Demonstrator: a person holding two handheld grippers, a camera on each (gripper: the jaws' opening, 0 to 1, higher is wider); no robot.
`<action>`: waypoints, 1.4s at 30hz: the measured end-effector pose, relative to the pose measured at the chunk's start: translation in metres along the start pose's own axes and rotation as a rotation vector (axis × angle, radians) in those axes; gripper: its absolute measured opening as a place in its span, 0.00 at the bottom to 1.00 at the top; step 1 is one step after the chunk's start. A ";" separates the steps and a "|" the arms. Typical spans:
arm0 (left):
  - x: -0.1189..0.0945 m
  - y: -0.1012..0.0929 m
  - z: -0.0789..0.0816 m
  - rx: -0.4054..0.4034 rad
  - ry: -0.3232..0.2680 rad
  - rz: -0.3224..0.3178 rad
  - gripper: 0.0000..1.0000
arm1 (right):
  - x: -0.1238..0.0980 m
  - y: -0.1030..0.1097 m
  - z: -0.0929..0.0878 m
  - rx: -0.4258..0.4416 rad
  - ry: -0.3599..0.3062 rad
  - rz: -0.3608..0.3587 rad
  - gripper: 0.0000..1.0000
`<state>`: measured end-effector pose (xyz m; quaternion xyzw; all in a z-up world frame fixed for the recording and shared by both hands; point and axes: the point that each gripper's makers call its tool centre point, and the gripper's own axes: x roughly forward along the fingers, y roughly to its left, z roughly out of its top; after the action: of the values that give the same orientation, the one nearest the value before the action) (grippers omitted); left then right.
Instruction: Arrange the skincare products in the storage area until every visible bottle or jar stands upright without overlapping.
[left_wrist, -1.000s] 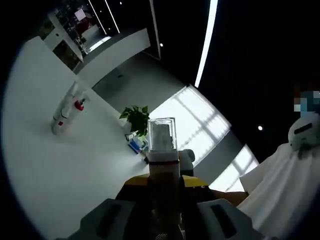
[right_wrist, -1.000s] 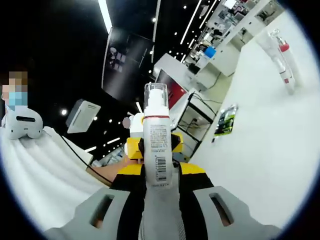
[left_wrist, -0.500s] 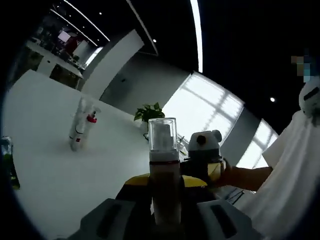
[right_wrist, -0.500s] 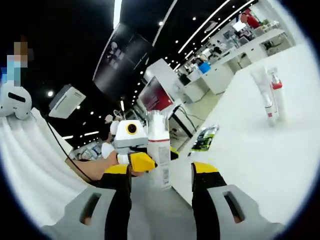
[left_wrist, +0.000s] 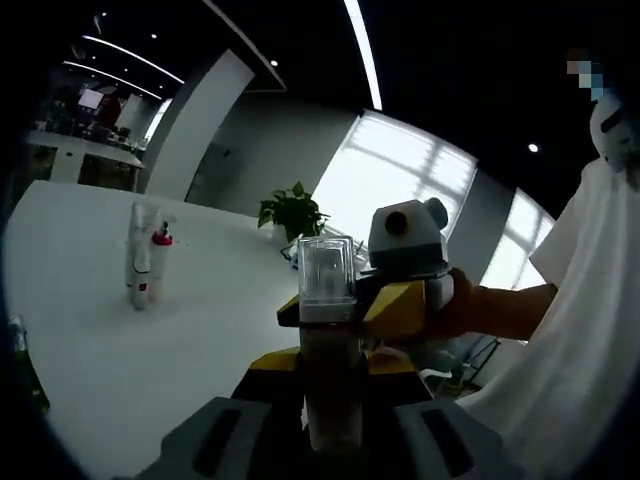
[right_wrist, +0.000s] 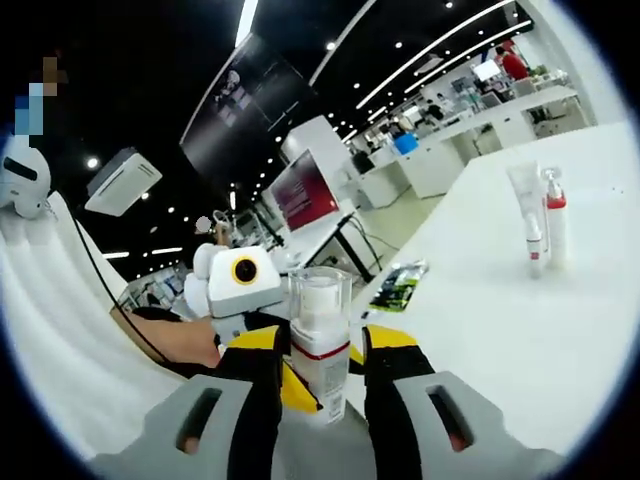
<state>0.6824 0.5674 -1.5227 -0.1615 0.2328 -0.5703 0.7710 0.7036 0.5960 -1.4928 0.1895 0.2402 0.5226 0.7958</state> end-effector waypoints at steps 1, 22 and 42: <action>0.000 0.000 0.000 0.000 0.001 -0.002 0.21 | 0.000 -0.001 -0.001 -0.001 0.003 -0.002 0.23; -0.007 0.015 -0.032 0.052 0.121 0.082 0.33 | -0.008 -0.009 0.009 -0.045 -0.068 -0.106 0.19; -0.073 0.073 -0.113 0.317 0.451 0.473 0.37 | -0.021 -0.031 0.022 -0.016 -0.095 -0.178 0.20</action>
<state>0.6619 0.6604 -1.6426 0.1482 0.3364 -0.4265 0.8264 0.7321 0.5634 -1.4887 0.1856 0.2138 0.4421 0.8511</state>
